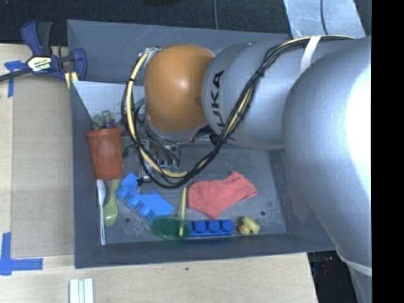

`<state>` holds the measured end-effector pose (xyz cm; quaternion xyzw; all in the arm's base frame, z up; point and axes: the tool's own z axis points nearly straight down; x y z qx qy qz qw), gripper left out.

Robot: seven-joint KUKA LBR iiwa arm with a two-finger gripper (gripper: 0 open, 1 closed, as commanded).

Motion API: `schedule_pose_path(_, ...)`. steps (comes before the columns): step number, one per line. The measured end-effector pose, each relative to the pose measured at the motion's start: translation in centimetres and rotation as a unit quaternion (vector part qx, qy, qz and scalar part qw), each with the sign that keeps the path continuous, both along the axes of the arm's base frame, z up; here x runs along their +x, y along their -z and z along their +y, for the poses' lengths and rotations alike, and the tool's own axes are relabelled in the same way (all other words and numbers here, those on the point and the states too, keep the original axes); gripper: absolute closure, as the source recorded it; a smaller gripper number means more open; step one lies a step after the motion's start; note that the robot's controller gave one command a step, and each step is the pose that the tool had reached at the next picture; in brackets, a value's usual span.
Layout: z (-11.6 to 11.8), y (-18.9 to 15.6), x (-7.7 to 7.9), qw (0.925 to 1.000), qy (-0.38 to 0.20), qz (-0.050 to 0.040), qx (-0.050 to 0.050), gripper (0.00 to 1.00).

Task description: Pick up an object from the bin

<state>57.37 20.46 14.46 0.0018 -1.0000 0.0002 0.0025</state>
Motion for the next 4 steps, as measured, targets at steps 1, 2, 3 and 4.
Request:
schedule_pose_path(1, -0.1, -0.5, 0.2, 1.0000, 0.002, -0.0036, 0.001, 0.00)
schedule_pose_path(2, -5.3, 0.2, -0.5, 0.9995, 0.033, -0.0031, 0.001, 0.00)
schedule_pose_path(3, -9.6, -4.9, -1.8, 0.9996, 0.028, -0.0040, 0.002, 0.00)
schedule_pose_path(4, -11.5, -1.9, -2.1, 1.0000, 0.007, -0.0046, 0.001, 0.00)
